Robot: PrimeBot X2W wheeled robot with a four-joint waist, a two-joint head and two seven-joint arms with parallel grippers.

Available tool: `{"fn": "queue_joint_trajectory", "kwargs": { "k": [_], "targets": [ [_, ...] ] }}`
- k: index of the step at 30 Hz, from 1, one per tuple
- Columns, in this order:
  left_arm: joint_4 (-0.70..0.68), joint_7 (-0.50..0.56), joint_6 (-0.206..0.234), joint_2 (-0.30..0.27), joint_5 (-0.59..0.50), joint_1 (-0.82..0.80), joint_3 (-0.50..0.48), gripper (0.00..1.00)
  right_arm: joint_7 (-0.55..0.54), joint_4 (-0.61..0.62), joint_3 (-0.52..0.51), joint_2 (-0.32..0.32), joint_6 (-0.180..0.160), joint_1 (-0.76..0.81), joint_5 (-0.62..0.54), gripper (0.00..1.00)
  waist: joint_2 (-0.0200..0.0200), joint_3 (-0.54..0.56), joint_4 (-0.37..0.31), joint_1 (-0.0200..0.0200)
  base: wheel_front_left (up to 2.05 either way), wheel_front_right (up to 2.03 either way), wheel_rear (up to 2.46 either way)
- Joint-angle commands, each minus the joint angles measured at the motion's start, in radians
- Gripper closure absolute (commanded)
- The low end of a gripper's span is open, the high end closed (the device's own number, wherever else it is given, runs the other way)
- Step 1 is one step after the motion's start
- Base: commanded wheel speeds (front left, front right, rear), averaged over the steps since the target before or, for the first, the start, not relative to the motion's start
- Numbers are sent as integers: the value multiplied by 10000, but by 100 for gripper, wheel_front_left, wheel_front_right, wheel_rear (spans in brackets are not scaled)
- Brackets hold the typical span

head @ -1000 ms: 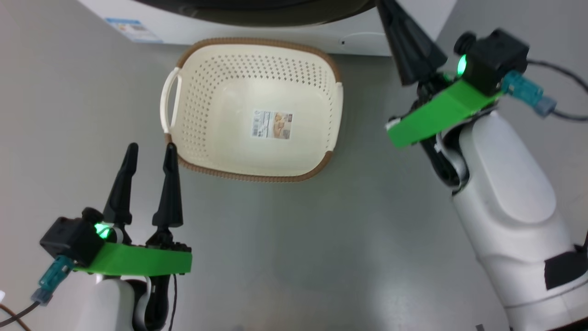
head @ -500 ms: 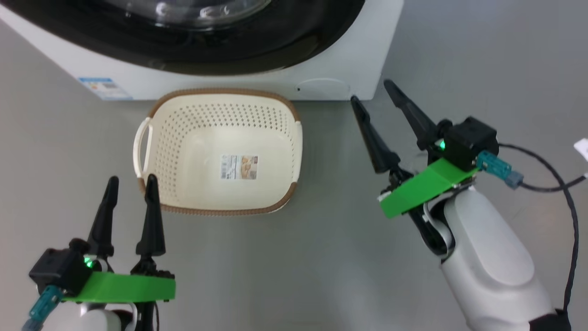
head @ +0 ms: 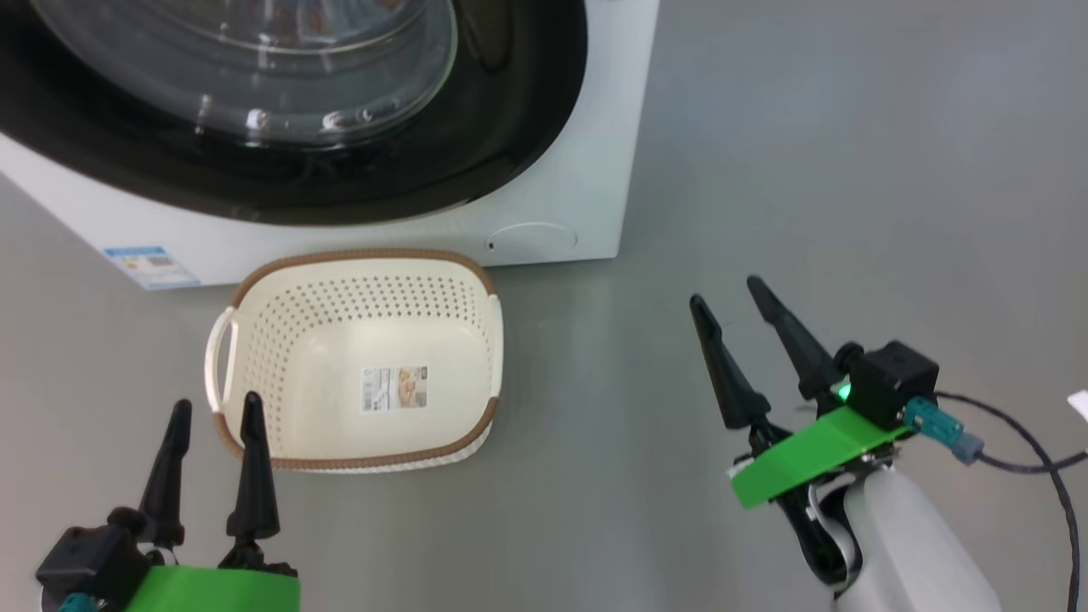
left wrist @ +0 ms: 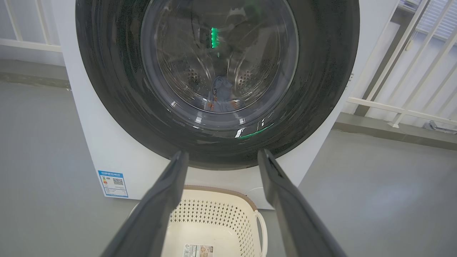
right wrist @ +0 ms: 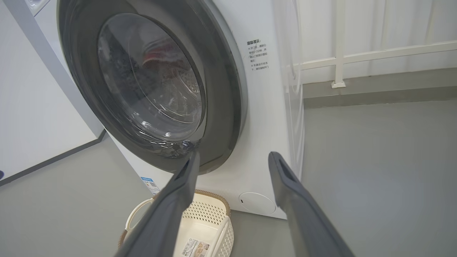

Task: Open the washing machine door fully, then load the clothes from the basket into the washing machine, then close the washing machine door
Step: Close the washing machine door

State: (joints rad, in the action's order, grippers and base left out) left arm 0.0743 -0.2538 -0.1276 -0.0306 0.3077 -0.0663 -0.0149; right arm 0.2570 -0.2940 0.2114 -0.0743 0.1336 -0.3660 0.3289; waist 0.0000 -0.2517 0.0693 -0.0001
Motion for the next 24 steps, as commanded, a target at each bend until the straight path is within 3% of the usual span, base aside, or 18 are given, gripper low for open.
{"fn": "queue_joint_trajectory", "kwargs": {
  "k": [1, 13, 24],
  "targets": [
    [-294, -80, -30, -196, -100, 56, -414, 0, 47, 316, 170, 171, -29, 330, 112, 0, 0, 440, -407, 1, 0, 0, 0],
    [-450, -80, -21, -196, -313, 1010, -861, 0, 47, 810, -79, 221, -29, 1633, -325, 0, 0, 1214, -960, 1, 0, 0, 0],
    [-852, -80, 556, -196, -554, 2049, -854, 0, 47, 1166, -238, 237, -29, 2445, -826, 0, 0, 1876, -1267, 1, 0, 0, 0]
  ]
}}
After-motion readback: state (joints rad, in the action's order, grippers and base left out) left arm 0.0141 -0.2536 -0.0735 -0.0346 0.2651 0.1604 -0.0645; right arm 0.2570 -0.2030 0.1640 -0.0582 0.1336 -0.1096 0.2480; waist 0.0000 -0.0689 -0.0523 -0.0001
